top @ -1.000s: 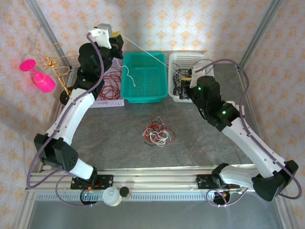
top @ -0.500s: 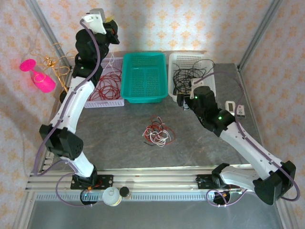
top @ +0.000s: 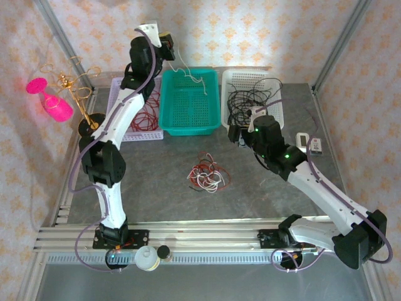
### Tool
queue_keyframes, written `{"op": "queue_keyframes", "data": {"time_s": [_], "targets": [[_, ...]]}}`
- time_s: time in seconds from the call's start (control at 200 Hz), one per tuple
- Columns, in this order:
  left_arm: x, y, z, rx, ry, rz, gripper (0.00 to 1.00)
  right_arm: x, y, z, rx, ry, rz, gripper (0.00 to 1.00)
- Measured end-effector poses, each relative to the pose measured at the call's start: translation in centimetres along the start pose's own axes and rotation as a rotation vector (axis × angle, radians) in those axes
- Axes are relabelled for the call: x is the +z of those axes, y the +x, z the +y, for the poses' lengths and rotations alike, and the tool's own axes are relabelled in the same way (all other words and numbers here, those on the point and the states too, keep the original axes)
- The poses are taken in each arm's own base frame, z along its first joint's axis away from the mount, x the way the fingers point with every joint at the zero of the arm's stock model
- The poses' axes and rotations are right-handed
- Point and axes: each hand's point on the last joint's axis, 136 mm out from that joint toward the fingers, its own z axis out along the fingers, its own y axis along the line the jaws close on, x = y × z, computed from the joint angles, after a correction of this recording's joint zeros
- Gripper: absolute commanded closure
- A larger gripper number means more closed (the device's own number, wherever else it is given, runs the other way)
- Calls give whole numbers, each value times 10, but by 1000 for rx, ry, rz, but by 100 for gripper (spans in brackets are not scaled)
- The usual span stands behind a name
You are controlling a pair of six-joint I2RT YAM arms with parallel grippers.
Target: Untangle the cables
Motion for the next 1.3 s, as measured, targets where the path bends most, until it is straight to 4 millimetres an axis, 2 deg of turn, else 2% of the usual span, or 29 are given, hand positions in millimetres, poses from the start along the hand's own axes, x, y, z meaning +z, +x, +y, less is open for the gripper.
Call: {"op": "queue_keyframes", "data": {"time_s": [0.315,0.425,0.481,0.551,0.701,0.801,0.906,1.021,1.166,1.301], "targets": [[38,98,16,-38,-48,154,100,10,6,-6,5,13,30,42],[45,140,22,-35,-89,229,79,19,10,-10,20,18,58,43],[45,161,21,-30,-105,274,66,28,13,-14,37,22,81,44],[42,185,18,-26,-129,330,54,40,22,-19,63,30,124,45],[31,218,12,-21,-169,413,45,62,51,-22,110,18,235,46],[19,239,21,-13,-202,473,40,68,64,-19,129,-6,289,48],[7,252,34,7,-260,536,37,73,79,-19,138,-12,348,48],[-4,252,45,31,-321,600,36,75,101,-23,148,2,434,48],[-24,245,48,59,-359,678,33,68,115,-24,164,6,503,48],[-45,245,47,77,-362,760,36,59,123,-20,198,-5,549,49]]}}
